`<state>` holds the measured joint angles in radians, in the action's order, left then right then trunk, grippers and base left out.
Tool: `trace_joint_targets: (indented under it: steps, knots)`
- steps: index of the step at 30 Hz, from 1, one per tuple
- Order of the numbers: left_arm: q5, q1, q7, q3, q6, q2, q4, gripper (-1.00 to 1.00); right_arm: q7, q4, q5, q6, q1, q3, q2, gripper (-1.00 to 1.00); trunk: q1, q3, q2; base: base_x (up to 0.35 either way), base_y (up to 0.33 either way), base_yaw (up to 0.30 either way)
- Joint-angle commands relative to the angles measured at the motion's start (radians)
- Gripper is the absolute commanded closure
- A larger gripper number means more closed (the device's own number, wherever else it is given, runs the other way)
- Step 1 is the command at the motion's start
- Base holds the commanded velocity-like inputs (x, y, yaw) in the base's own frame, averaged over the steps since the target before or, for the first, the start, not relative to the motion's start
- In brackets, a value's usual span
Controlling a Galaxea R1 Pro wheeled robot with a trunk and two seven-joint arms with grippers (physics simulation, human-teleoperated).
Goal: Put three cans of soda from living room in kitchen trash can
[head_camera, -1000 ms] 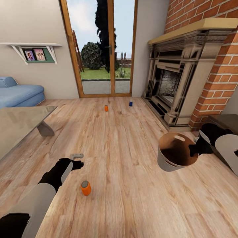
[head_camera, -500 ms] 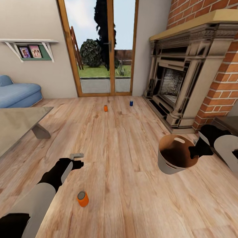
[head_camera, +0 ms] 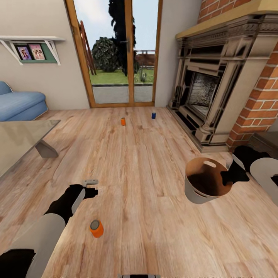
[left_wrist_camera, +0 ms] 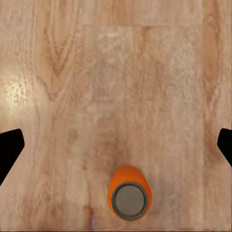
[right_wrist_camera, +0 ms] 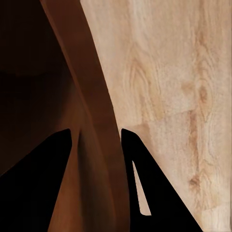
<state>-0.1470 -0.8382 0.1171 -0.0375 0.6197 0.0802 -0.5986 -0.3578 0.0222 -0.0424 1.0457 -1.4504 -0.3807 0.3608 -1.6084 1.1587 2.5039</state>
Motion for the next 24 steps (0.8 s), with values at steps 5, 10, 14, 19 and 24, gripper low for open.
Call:
trace_joint_targets:
  steps: [5,10,14,19,24]
  knots:
    - [0.002,-0.001,-0.005,-0.001,0.029,-0.013,0.004,-1.00,0.000,0.000,0.010,0.001,-0.001,0.013,0.000,1.00,-0.002,0.026,0.001,0.000,0.000,0.000]
    - [0.003,-0.001,-0.010,-0.002,0.065,-0.027,0.004,-1.00,0.000,0.001,0.010,0.001,0.000,0.011,-0.001,1.00,-0.004,0.053,0.003,0.000,0.000,0.000]
    - [0.003,-0.001,-0.018,-0.002,0.072,-0.037,0.004,-1.00,0.000,0.001,0.010,0.001,0.001,0.011,-0.001,1.00,-0.006,0.074,0.004,0.000,0.000,0.000]
    - [0.003,-0.001,-0.029,-0.004,0.074,-0.043,0.004,-1.00,0.000,0.001,0.010,0.001,0.001,0.011,-0.001,1.00,-0.008,0.101,0.005,0.000,0.000,0.000]
    - [0.003,-0.001,-0.031,-0.004,0.075,-0.044,0.004,-1.00,0.000,0.001,0.010,0.001,0.001,0.011,-0.002,1.00,-0.010,0.127,0.006,0.000,0.000,0.000]
